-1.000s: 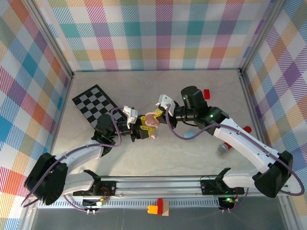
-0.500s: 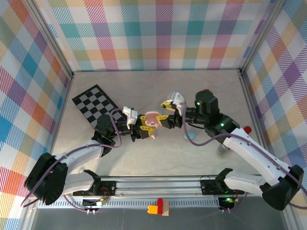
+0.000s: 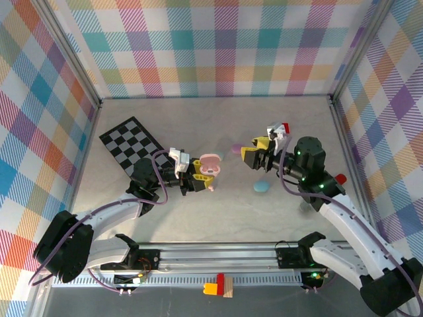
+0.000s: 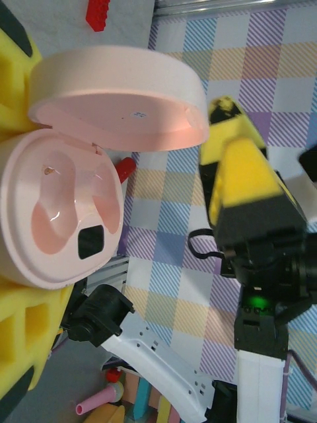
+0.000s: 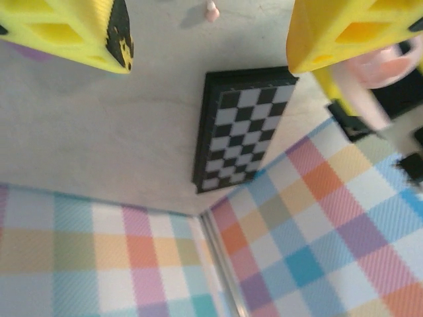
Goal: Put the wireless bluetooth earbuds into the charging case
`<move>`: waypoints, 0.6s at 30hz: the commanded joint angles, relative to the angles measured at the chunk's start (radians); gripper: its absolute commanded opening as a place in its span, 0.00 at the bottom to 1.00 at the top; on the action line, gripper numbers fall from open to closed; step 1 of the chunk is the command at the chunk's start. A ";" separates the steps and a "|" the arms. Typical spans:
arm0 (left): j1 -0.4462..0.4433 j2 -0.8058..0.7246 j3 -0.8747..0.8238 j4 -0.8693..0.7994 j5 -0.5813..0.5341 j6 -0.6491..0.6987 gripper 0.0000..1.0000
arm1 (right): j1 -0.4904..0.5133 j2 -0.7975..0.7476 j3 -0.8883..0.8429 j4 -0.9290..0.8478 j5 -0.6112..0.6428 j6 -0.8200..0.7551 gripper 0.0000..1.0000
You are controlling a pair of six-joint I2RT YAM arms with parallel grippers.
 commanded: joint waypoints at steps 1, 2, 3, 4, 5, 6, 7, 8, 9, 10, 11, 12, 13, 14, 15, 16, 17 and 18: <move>0.008 -0.029 -0.009 0.075 0.008 0.008 0.38 | -0.010 0.105 0.022 -0.123 0.032 0.088 0.62; 0.008 -0.034 -0.009 0.075 0.008 0.008 0.38 | -0.010 0.152 0.029 -0.137 0.025 0.111 0.62; 0.008 -0.038 -0.009 0.075 0.010 0.006 0.38 | -0.010 0.198 0.032 -0.133 0.006 0.128 0.62; 0.008 -0.043 -0.009 0.075 0.009 0.006 0.38 | -0.009 0.237 0.028 -0.117 -0.017 0.142 0.62; 0.008 -0.049 -0.009 0.073 0.010 0.007 0.38 | -0.009 0.277 0.020 -0.086 -0.035 0.160 0.62; 0.008 -0.053 -0.010 0.073 0.010 0.007 0.38 | -0.007 0.317 0.010 -0.051 -0.058 0.176 0.62; 0.008 -0.054 -0.010 0.073 0.009 0.007 0.38 | -0.005 0.354 0.007 -0.029 -0.081 0.186 0.62; 0.008 -0.057 -0.009 0.077 0.008 0.006 0.38 | -0.001 0.398 0.008 -0.006 -0.094 0.204 0.62; 0.008 -0.054 -0.012 0.080 0.008 0.006 0.38 | 0.005 0.444 0.012 0.009 -0.113 0.211 0.62; 0.008 -0.054 -0.012 0.082 0.009 0.007 0.38 | 0.016 0.482 0.019 0.022 -0.138 0.211 0.61; 0.009 -0.052 -0.012 0.088 0.011 0.006 0.38 | 0.032 0.523 0.027 0.033 -0.150 0.213 0.61; 0.010 -0.050 -0.012 0.092 0.012 0.003 0.38 | 0.049 0.565 0.036 0.046 -0.163 0.209 0.61; 0.011 -0.048 -0.012 0.098 0.014 -0.001 0.38 | 0.065 0.601 0.044 0.056 -0.180 0.198 0.61; 0.011 -0.046 -0.014 0.108 0.014 -0.006 0.38 | 0.084 0.641 0.058 0.056 -0.183 0.187 0.61; 0.013 -0.045 -0.016 0.120 0.015 -0.014 0.38 | 0.102 0.678 0.076 0.050 -0.184 0.176 0.61; 0.013 -0.043 -0.017 0.131 0.016 -0.020 0.38 | 0.118 0.708 0.092 0.045 -0.188 0.166 0.60; 0.014 -0.042 -0.018 0.142 0.017 -0.028 0.38 | 0.133 0.743 0.111 0.039 -0.194 0.159 0.60; 0.016 -0.041 -0.019 0.149 0.018 -0.034 0.38 | 0.148 0.774 0.130 0.036 -0.195 0.156 0.60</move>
